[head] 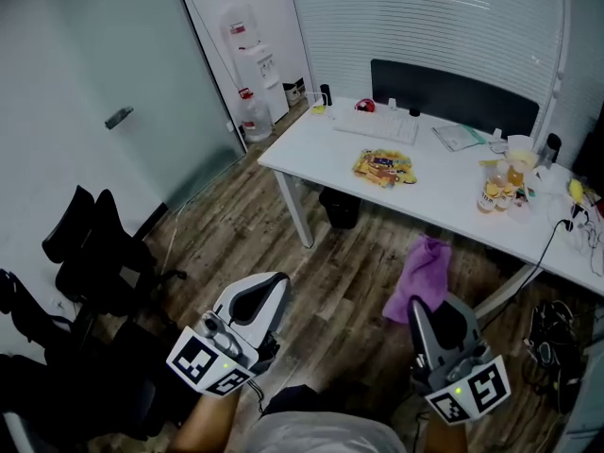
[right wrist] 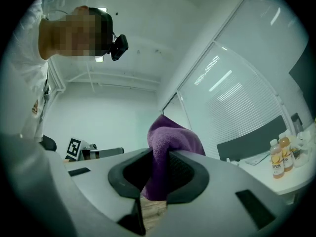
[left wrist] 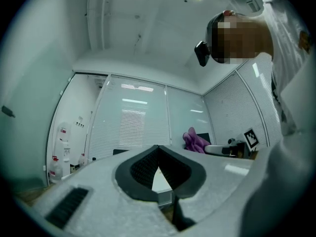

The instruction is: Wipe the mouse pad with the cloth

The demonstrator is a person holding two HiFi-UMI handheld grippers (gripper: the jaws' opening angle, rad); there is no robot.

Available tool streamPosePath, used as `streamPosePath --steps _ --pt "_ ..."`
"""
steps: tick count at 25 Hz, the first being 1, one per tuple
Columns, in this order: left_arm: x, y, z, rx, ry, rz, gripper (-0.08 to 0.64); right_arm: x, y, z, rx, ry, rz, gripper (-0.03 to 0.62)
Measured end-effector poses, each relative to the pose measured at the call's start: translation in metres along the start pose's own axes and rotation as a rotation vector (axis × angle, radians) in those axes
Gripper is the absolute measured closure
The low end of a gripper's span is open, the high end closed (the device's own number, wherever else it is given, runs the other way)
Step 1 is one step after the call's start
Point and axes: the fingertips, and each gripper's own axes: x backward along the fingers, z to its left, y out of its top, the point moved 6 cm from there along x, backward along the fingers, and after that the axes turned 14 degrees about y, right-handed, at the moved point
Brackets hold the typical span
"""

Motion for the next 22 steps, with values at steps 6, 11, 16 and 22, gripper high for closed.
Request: streamPosePath --steps 6,11,16,22 --pt "-0.006 -0.003 0.004 -0.005 0.034 0.007 0.549 0.001 -0.003 -0.014 -0.009 0.01 0.012 0.523" --pt "-0.024 -0.007 0.02 -0.001 0.045 -0.006 0.549 -0.011 -0.005 -0.03 0.0 0.007 0.024 0.523" --pt "-0.056 -0.02 0.047 0.004 0.037 -0.014 0.549 -0.033 -0.011 -0.056 0.024 -0.019 0.05 0.523" --pt "-0.105 -0.028 0.101 -0.04 0.0 -0.023 0.549 -0.086 -0.02 -0.088 0.06 -0.061 0.088 0.523"
